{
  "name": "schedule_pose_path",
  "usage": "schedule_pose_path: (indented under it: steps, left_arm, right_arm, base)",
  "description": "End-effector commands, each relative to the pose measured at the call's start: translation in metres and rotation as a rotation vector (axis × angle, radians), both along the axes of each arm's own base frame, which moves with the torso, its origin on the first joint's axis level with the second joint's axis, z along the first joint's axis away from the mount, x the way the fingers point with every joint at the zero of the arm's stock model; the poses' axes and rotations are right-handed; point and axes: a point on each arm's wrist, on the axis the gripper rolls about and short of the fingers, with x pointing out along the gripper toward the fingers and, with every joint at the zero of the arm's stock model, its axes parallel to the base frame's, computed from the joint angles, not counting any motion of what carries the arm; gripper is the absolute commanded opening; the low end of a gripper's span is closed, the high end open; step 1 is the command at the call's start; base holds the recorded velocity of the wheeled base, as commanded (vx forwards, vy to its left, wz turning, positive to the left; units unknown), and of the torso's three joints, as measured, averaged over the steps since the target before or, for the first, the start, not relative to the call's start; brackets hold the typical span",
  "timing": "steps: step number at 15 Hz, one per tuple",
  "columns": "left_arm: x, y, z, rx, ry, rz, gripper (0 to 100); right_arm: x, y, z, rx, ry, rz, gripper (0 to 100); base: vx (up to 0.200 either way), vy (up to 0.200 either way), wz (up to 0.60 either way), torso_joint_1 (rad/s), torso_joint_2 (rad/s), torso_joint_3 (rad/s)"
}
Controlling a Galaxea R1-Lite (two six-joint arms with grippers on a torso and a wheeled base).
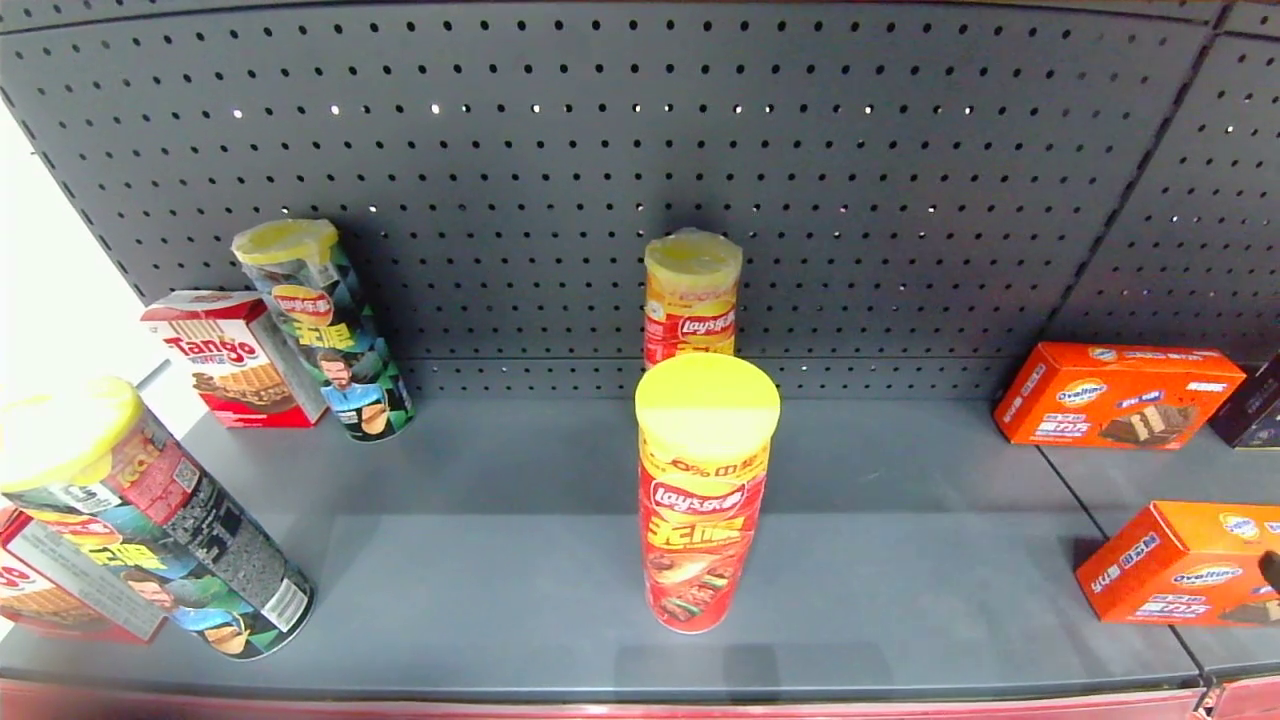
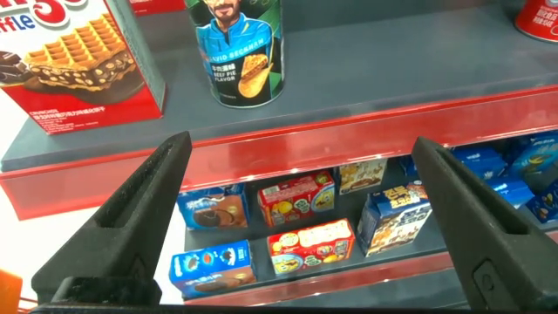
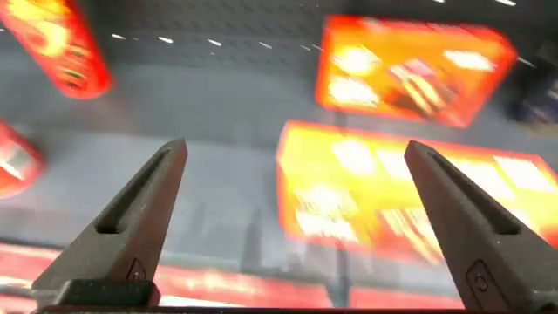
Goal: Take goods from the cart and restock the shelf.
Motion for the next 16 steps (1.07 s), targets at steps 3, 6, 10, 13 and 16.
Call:
schedule_pose_path:
  steps: [3, 6, 10, 13, 16]
  left_arm:
    - [0.000, 0.000, 0.000, 0.000, 0.001, 0.002, 100]
    - [0.000, 0.000, 0.000, -0.001, 0.000, 0.002, 100]
    - [0.000, 0.000, 0.000, -0.001, 0.000, 0.002, 100]
    - [0.000, 0.000, 0.000, -0.001, 0.000, 0.003, 100]
    - [0.000, 0.000, 0.000, -0.004, 0.000, 0.003, 100]
  right_arm:
    - [-0.063, -0.013, -0.047, -0.023, -0.069, -0.070, 100]
    - [-0.070, -0.014, -0.062, -0.023, -0.069, -0.066, 100]
    - [-0.059, -0.011, -0.100, -0.045, 0.047, 0.010, 100]
    - [-0.060, -0.009, -0.106, -0.055, 0.100, 0.082, 100]
    - [-0.060, -0.009, -0.106, -0.006, 0.107, 0.070, 100]
  base:
    - [0.000, 0.000, 0.00, 0.000, 0.00, 0.000]
    - [0.000, 0.000, 0.00, 0.000, 0.00, 0.000]
    - [0.000, 0.000, 0.00, 0.000, 0.00, 0.000]
    - [0.000, 0.000, 0.00, 0.000, 0.00, 0.000]
    - [0.000, 0.000, 0.00, 0.000, 0.00, 0.000]
